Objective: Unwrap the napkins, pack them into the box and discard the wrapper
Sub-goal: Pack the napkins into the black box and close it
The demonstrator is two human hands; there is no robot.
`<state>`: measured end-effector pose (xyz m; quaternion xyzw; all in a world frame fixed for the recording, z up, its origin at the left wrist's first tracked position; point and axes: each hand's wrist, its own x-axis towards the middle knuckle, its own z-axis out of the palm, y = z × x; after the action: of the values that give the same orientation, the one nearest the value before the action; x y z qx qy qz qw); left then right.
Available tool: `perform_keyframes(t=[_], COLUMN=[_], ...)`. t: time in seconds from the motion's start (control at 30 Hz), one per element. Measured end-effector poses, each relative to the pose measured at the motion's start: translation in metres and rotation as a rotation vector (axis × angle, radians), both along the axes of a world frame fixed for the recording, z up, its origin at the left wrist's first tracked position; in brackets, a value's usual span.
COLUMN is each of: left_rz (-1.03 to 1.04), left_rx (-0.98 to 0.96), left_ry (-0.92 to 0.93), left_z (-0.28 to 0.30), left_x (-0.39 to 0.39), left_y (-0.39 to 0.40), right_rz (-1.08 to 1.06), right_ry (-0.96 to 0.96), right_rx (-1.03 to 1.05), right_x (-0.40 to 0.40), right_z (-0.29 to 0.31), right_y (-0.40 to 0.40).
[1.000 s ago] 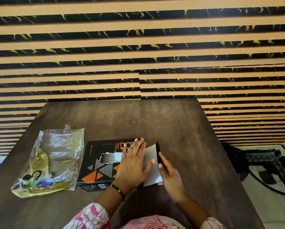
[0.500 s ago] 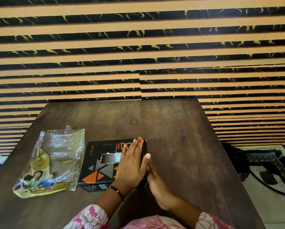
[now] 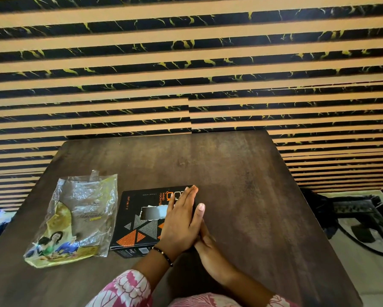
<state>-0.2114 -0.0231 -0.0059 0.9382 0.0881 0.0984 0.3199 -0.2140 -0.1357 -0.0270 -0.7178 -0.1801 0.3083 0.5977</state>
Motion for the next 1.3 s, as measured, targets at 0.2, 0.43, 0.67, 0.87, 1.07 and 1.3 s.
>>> perform_keyframes(t=[0.2, 0.43, 0.67, 0.87, 1.07, 1.3], left_rz=[-0.016, 0.110, 0.022, 0.031, 0.049, 0.017], left_rx=[-0.166, 0.293, 0.438, 0.448, 0.475, 0.492], left_ry=[-0.042, 0.056, 0.204, 0.189, 0.171, 0.163], left_z=[0.011, 0.004, -0.011, -0.009, -0.010, -0.011], left_x=[-0.011, -0.062, -0.067, -0.017, 0.053, 0.132], left_y=[0.011, 0.073, 0.102, 0.136, 0.184, 0.237], right_rz=[-0.131, -0.022, -0.009, -0.039, -0.023, 0.019], right_ry=[-0.205, -0.868, -0.896, -0.915, -0.905, -0.884], right_rx=[-0.251, -0.761, -0.888, -0.872, -0.859, -0.876], right_x=[0.005, -0.003, 0.011, 0.060, 0.126, 0.207], right_z=[0.010, 0.018, 0.013, 0.014, 0.012, 0.010], right_y=[0.010, 0.051, 0.074, 0.108, 0.157, 0.208])
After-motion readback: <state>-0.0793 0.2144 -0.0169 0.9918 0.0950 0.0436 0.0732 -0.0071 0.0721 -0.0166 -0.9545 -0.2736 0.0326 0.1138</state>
